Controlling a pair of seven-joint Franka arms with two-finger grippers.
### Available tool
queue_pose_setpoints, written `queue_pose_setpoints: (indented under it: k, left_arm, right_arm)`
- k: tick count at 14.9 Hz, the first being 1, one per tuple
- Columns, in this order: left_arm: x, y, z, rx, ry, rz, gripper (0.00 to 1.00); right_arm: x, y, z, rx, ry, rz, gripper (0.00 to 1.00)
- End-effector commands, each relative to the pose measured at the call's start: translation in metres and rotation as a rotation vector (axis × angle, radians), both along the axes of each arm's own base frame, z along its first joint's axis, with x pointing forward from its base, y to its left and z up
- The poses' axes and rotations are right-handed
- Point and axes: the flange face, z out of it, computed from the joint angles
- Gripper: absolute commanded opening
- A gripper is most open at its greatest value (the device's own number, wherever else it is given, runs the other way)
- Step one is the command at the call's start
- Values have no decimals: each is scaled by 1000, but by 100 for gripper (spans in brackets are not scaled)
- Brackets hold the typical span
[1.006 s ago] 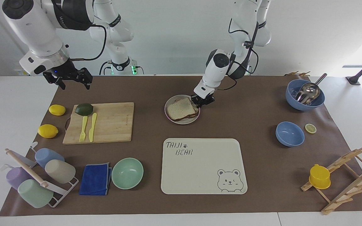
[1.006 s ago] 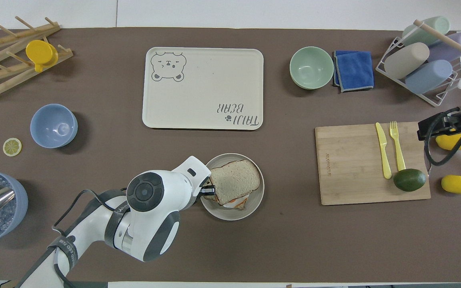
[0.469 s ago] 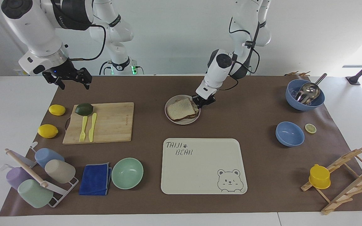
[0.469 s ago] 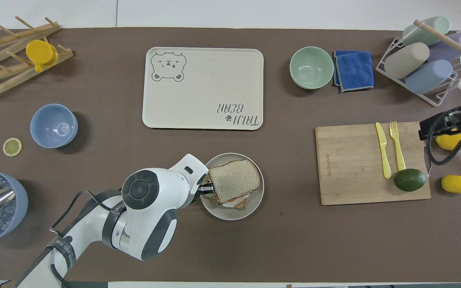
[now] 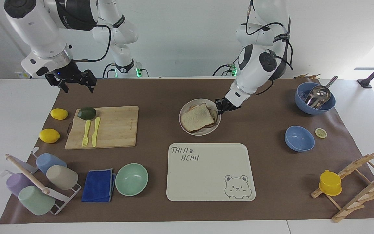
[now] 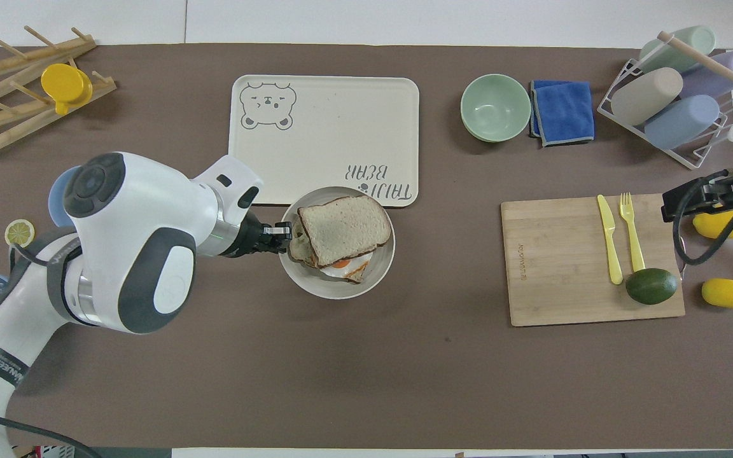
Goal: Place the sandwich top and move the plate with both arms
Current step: 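Slide the plate with the left gripper onto the bear-print tray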
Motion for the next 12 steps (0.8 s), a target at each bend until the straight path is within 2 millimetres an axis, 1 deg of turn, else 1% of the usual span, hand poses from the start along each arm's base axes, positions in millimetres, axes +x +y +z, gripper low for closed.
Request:
queue_pose_setpoints:
  k: [1, 2, 4, 6, 8, 9, 10, 11, 12]
  left_arm:
    - [47, 10, 6, -53, 20, 26, 0]
    - [62, 16, 4, -60, 15, 44, 0]
    - [94, 15, -4, -81, -1, 64, 0]
    - [124, 28, -22, -92, -16, 51, 0]
    - [150, 30, -40, -105, -39, 18, 0]
    - [163, 31, -49, -105, -50, 8, 0]
    - [172, 34, -64, -106, -60, -23, 0]
    - [178, 45, -72, -107, -73, -34, 0]
    - [182, 51, -76, -108, -89, -35, 0]
  right_arm:
    - [-1, -1, 3, 21, -12, 22, 100]
    - [-1, 0, 4, 21, -13, 22, 100]
    - [-2, 0, 5, 21, -15, 22, 100]
    - [-1, 1, 5, 20, -15, 23, 100]
    - [-1, 1, 5, 20, -15, 23, 100]
    - [-1, 1, 5, 20, -15, 25, 100]
    - [-1, 6, 5, 19, -15, 31, 100]
    - [-1, 7, 5, 21, -15, 34, 100]
    - [-2, 7, 5, 21, -13, 34, 100]
